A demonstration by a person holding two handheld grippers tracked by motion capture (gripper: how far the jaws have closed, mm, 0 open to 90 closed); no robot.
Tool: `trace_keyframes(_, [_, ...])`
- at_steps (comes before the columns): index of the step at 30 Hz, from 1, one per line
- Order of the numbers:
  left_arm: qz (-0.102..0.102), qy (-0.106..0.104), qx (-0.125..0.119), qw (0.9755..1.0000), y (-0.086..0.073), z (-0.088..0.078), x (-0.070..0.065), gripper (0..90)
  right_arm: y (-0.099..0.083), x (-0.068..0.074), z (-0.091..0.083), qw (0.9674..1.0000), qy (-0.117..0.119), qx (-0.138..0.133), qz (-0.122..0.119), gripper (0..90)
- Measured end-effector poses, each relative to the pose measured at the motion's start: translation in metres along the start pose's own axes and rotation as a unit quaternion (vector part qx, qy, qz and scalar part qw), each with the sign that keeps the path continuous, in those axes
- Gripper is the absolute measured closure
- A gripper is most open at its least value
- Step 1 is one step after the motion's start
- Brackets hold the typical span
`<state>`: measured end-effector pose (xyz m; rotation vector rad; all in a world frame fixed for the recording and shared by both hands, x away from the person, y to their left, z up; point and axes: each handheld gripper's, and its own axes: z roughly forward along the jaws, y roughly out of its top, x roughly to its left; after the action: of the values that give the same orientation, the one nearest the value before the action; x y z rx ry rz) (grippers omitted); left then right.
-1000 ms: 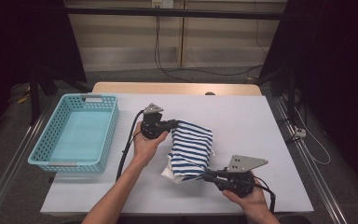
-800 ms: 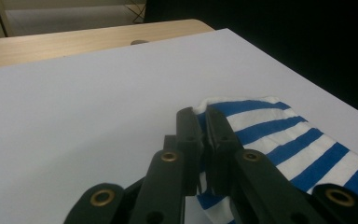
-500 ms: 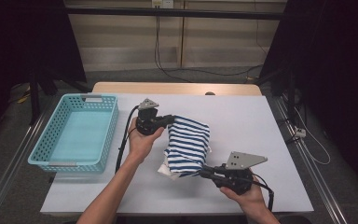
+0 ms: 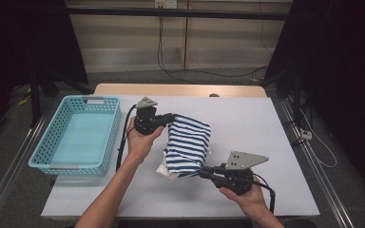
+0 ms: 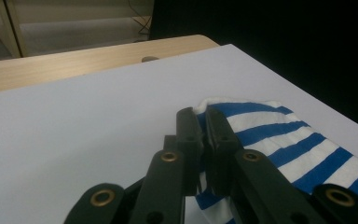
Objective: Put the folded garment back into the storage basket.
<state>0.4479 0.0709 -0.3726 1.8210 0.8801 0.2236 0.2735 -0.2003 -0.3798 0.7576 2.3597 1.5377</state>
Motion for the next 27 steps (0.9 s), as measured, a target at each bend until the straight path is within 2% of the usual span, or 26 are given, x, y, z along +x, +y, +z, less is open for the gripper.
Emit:
trace_keyframes(9, [0.002,0.008,-0.007,0.9999,0.009,-0.009,0.006,85.9,0.011,0.000,0.004,0.9999,0.002,-0.011,-0.006,84.4])
trace_keyframes(11, [-0.006,0.008,-0.007,0.9999,0.009,-0.012,0.008,85.9,0.016,0.000,0.007,0.9997,0.007,-0.022,-0.003,84.4])
trace_keyframes(12, [-0.004,0.014,-0.013,0.9998,0.009,-0.013,0.009,85.9,0.017,0.000,0.008,0.9997,0.009,-0.025,-0.002,84.4])
trace_keyframes(21, [0.009,0.023,-0.012,0.9996,0.017,-0.024,0.015,86.0,0.030,0.001,0.015,0.9993,0.014,-0.030,-0.019,84.5])
trace_keyframes(22, [0.000,0.027,-0.019,0.9995,0.018,-0.025,0.014,86.0,0.030,0.001,0.015,0.9993,0.014,-0.030,-0.019,84.5])
trace_keyframes(25, [-0.005,0.029,-0.020,0.9994,0.020,-0.029,0.018,86.0,0.036,-0.001,0.017,0.9990,0.016,-0.037,-0.017,84.5])
trace_keyframes(26, [0.007,0.032,-0.015,0.9994,0.021,-0.031,0.020,86.0,0.037,-0.001,0.018,0.9990,0.016,-0.037,-0.020,84.5])
trace_keyframes(27, [0.007,0.032,-0.015,0.9994,0.021,-0.031,0.020,86.0,0.038,-0.001,0.019,0.9989,0.018,-0.037,-0.021,84.6])
